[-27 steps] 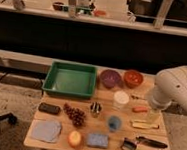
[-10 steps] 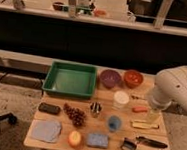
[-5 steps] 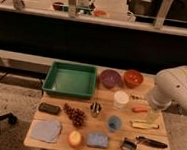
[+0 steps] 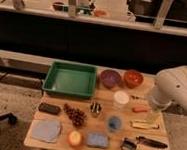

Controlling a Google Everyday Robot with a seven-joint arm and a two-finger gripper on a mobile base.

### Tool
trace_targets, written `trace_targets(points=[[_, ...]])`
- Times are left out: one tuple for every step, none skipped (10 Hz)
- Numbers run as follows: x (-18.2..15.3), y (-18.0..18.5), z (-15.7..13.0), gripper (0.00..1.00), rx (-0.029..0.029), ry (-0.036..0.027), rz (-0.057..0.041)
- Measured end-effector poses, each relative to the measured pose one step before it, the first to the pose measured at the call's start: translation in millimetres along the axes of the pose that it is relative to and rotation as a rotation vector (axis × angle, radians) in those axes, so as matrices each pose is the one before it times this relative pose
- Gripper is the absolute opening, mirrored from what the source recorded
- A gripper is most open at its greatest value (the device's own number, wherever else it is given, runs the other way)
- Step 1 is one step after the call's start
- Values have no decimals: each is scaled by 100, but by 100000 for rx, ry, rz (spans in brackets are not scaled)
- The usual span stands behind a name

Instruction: Stack bowls on top of each other

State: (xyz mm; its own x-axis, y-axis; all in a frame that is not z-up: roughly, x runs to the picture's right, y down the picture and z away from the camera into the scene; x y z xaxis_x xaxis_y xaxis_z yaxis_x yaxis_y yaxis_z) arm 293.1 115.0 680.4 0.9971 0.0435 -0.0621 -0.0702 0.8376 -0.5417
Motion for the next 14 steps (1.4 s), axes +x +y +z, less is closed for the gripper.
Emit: trace_targets(points=[[5, -1, 0, 80, 9, -4, 14], [10, 37, 11, 80, -30, -34, 56], [-65, -230, 247, 80, 414, -1213, 993], [-186, -704, 350, 80, 477, -1407, 874], [-496, -753, 433, 80, 81, -1451, 192], [-521, -779, 509, 80, -40, -1315, 49], [-408, -848, 460, 80, 303, -990, -217], [-394, -891, 476, 80, 467, -1008, -480], [-268, -913, 404, 80, 821, -173, -840], [-855, -1199, 414, 80, 1233, -1414, -1390], [-143, -814, 251, 80, 1165, -584, -690], [43, -1321, 337, 80, 2394, -1187, -881], [-262, -1412, 422, 80, 2881, -2231, -861], [-331, -1360, 586, 80, 2443, -1345, -830]])
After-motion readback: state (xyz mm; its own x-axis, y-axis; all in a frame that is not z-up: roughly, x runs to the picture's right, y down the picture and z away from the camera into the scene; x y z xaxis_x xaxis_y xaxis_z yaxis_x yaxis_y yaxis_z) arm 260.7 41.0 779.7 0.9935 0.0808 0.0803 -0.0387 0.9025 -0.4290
